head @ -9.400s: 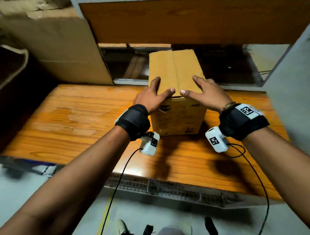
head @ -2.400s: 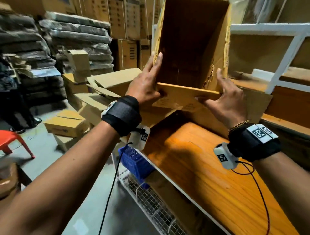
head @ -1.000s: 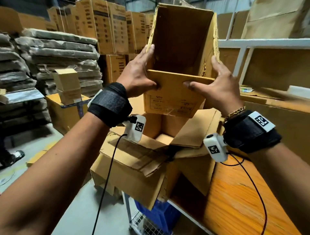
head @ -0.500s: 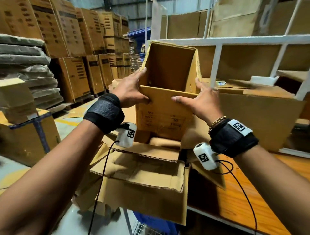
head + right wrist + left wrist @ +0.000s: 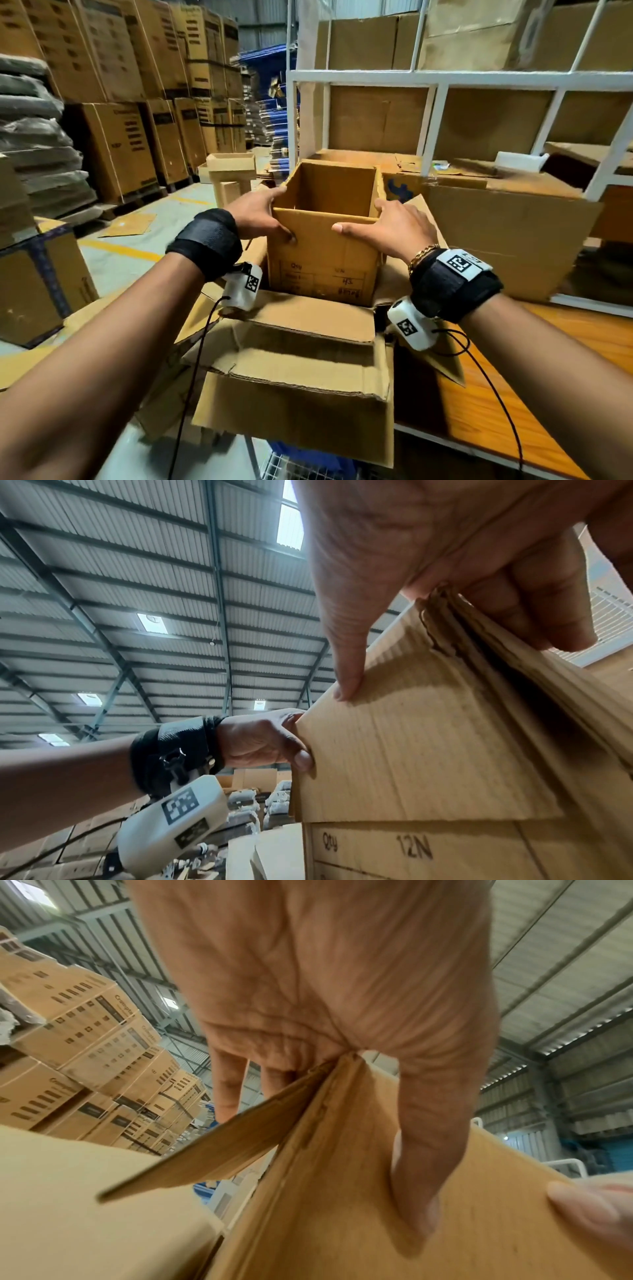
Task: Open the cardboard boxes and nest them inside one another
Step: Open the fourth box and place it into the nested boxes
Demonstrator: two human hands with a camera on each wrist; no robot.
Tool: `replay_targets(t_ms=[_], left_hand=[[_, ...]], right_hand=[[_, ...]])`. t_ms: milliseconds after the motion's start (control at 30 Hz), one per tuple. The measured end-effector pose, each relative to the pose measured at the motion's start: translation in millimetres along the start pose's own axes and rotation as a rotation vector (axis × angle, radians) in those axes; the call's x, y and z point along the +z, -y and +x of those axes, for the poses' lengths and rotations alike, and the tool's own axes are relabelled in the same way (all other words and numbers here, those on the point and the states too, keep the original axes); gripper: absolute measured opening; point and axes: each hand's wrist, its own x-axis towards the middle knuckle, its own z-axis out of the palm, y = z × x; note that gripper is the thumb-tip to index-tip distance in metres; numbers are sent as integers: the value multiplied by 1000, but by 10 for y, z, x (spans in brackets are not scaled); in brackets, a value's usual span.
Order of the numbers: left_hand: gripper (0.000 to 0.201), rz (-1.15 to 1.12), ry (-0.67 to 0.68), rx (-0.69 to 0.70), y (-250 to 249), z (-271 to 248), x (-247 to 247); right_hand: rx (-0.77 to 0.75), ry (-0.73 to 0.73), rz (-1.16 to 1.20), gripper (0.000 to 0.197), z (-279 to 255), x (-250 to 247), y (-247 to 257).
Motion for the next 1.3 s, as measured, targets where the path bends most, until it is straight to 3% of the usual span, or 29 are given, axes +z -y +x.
replay_targets(t_ms=[100,233,433,633,733,833,1033,1300], left_hand=[[115,15,91,-46,124,14,169],[107,212,260,-146,307,25,443],[92,109,282,-191,455,44,497],[79,206,340,-164,487,88,528],[52,289,384,-89,471,69,542],[29,517,411,30,406,61,555],[40,779,376,124,309,44,579],[38,725,320,134,458,98,598]], right_hand=[[0,71,-51,97,7,208,-52],[-70,185,-133,98,-17,508,-85],[-70,246,-250,106,112,700,-13],[-114,538,-119,99,318,665,-447],[-132,545,-307,80,265,700,-606],[-153,523,-393,69,233,741,-570],[-225,501,-503,52,156,890,-380],[-307,393,-421,41,156,839,-444]])
